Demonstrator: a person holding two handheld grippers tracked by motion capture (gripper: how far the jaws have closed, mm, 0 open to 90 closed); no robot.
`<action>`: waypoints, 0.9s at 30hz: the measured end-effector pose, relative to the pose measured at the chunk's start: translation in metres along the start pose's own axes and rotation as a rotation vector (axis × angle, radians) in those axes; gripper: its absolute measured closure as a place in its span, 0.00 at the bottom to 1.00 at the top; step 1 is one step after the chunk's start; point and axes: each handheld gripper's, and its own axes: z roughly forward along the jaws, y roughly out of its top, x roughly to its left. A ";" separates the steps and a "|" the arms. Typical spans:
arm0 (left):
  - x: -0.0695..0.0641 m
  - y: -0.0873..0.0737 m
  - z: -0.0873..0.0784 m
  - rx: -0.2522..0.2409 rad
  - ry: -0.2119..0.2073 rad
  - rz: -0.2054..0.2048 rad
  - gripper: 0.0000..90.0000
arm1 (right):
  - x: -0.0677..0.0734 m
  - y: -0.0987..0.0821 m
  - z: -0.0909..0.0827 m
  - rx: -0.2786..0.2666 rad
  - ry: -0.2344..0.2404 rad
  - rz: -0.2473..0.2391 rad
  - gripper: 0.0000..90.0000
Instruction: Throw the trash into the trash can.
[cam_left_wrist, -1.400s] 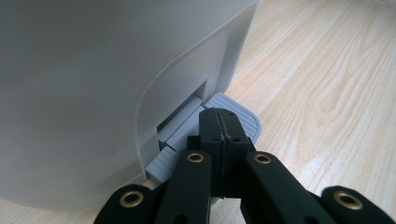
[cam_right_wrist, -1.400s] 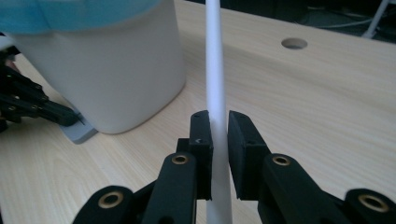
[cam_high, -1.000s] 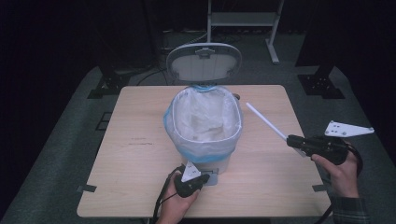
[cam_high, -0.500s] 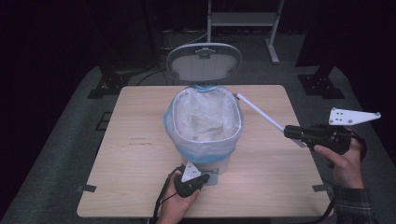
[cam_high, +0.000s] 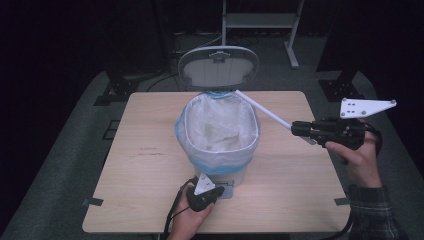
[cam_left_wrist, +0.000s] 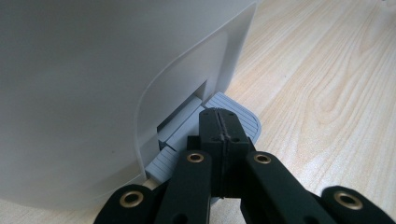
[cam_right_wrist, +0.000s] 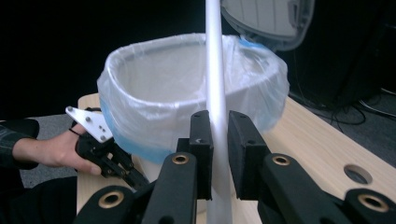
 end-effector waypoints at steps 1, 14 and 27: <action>0.000 0.000 0.000 0.000 0.000 0.000 1.00 | 0.000 0.003 0.002 -0.002 0.007 -0.003 0.88; 0.000 0.000 0.000 0.001 0.000 0.001 1.00 | 0.001 0.032 0.031 0.006 0.070 -0.041 0.88; 0.000 0.000 0.000 0.000 -0.001 0.000 1.00 | 0.004 0.058 0.062 0.049 0.090 -0.075 0.88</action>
